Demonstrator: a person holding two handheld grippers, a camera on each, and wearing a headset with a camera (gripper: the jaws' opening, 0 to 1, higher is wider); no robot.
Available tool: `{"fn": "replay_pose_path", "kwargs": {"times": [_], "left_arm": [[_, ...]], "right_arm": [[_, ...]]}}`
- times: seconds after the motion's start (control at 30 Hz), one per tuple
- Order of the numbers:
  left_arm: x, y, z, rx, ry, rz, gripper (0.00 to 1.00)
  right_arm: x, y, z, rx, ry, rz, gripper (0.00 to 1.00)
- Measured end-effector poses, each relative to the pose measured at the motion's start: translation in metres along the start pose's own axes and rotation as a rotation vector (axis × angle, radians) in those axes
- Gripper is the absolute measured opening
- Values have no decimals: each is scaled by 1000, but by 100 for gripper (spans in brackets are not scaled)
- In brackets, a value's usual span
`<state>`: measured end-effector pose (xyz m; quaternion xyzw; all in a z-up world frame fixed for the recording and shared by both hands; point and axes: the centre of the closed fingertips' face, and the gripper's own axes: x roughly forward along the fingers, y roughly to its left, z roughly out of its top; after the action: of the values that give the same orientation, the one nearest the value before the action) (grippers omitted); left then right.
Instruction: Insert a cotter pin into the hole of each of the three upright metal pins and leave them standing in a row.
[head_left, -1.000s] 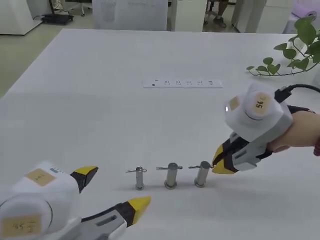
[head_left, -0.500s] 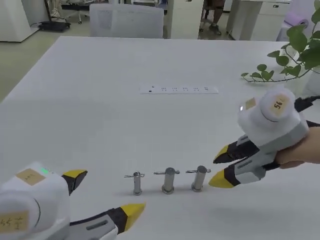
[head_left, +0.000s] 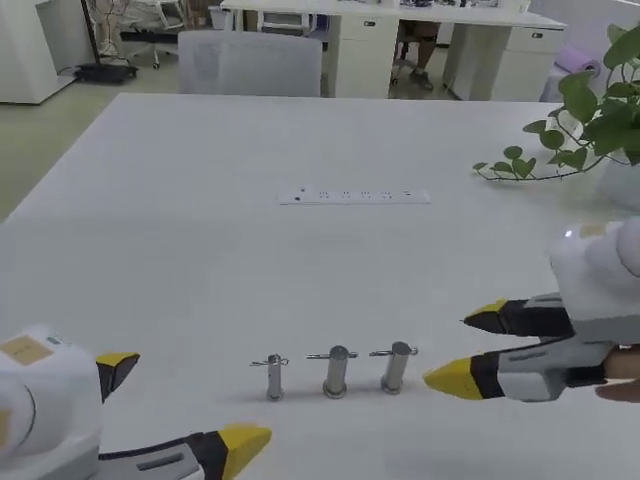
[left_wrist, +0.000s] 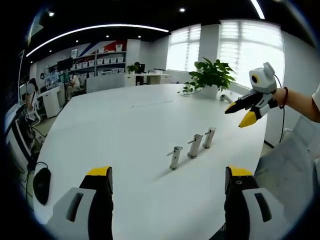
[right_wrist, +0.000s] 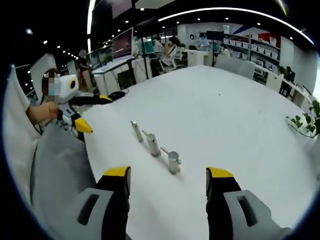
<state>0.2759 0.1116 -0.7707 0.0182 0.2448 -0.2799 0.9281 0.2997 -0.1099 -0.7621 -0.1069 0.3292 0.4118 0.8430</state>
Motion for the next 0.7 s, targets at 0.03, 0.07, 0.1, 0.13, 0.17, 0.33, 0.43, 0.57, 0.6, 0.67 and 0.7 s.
{"fn": "replay_pose_path", "kwargs": {"times": [0.03, 0.07, 0.1, 0.13, 0.17, 0.33, 0.43, 0.57, 0.6, 0.67, 0.7], "left_arm": [[-2, 0, 0, 0, -6, 2, 94], [-4, -1, 1, 2, -11, -3, 94], [-5, -1, 2, 1, -10, -3, 94], [-5, 0, 2, 0, -9, -3, 95], [-7, -1, 1, 0, -5, -9, 95], [-15, -2, 0, -6, -7, -16, 96], [-19, -3, -1, 9, -10, -12, 96], [-25, -2, -5, 34, 5, 6, 98], [-27, -1, -6, 32, 6, 7, 98], [-30, 0, -5, 13, -8, 19, 98], [-31, -1, -5, 3, -12, 21, 98]], "right_arm": [[-1, 1, -1, 6, -11, -3, 65], [-4, 3, -2, 20, -27, -5, 66], [-5, 4, -2, 36, -37, -7, 70], [-6, 5, -4, 51, -41, -9, 72], [-7, 6, -8, 67, -40, -13, 75], [-12, 17, -19, 99, -63, 1, 84], [-13, 21, -20, 104, -94, 3, 89], [-15, 23, -22, 89, -118, 0, 99], [-15, 24, -22, 90, -129, 2, 100], [-17, 26, -22, 100, -145, 15, 100], [-17, 26, -22, 100, -147, 16, 100]]}}
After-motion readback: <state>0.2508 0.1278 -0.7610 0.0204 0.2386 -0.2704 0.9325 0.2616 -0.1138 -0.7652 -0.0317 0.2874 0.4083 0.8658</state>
